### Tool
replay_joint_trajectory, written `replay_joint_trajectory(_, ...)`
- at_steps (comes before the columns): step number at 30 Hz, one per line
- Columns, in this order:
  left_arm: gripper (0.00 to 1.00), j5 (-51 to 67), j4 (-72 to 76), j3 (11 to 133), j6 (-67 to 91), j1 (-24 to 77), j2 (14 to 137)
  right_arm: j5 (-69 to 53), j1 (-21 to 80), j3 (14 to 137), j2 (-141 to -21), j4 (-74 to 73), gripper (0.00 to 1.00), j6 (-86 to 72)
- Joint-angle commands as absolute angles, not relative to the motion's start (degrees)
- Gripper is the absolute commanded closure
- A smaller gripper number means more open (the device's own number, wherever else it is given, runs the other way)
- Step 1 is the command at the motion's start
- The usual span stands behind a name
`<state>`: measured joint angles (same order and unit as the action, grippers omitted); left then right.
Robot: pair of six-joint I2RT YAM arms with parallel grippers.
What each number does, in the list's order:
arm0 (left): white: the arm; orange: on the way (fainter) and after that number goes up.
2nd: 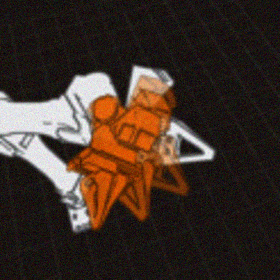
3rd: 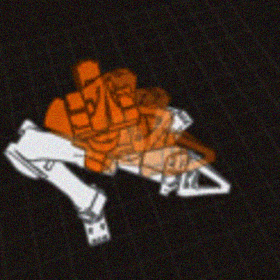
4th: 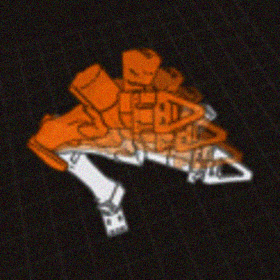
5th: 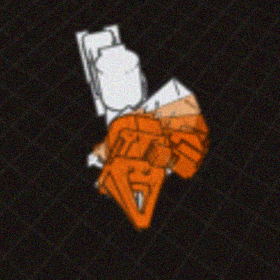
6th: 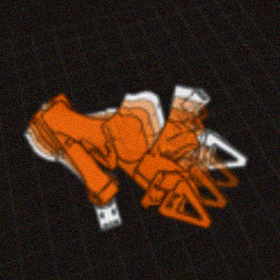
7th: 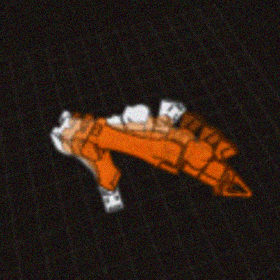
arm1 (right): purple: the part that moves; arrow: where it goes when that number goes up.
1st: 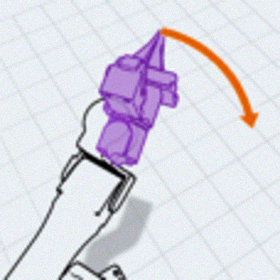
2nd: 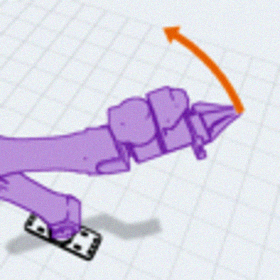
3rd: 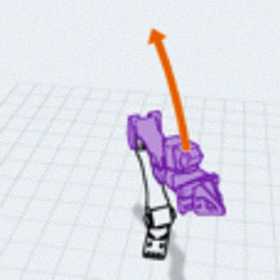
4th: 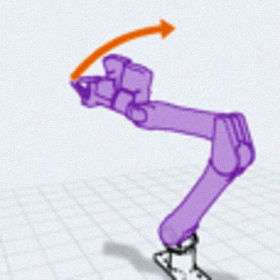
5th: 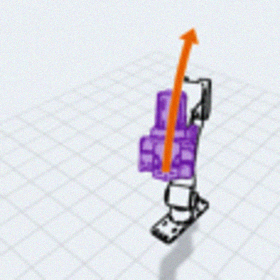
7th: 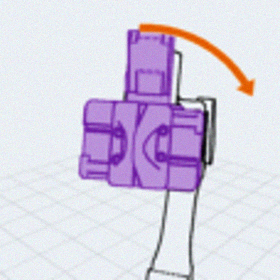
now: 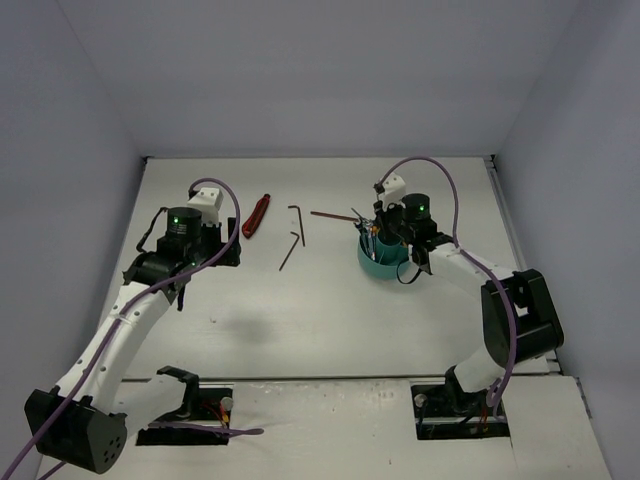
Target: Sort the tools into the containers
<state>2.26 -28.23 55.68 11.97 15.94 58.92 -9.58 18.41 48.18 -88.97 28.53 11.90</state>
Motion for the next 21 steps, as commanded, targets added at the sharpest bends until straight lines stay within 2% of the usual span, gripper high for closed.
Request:
replay_joint_trajectory(1,0.20,1.93,-25.90,56.31,10.81,15.64,58.42,-11.28,18.57,47.47,-87.07,32.78,0.82,11.66)
replay_joint_trajectory(3,0.20,1.93,-25.93,56.25,10.81,15.64,58.58,-11.65,18.54,47.07,-86.05,32.78,0.77,11.34)
replay_joint_trajectory(15,0.20,1.85,-26.10,56.17,10.72,15.64,59.32,-13.94,18.63,46.58,-82.87,32.61,0.71,10.04)
replay_joint_trajectory(21,0.20,2.11,-26.45,56.43,10.63,15.64,60.59,-14.06,18.63,47.77,-78.17,30.04,0.60,8.40)
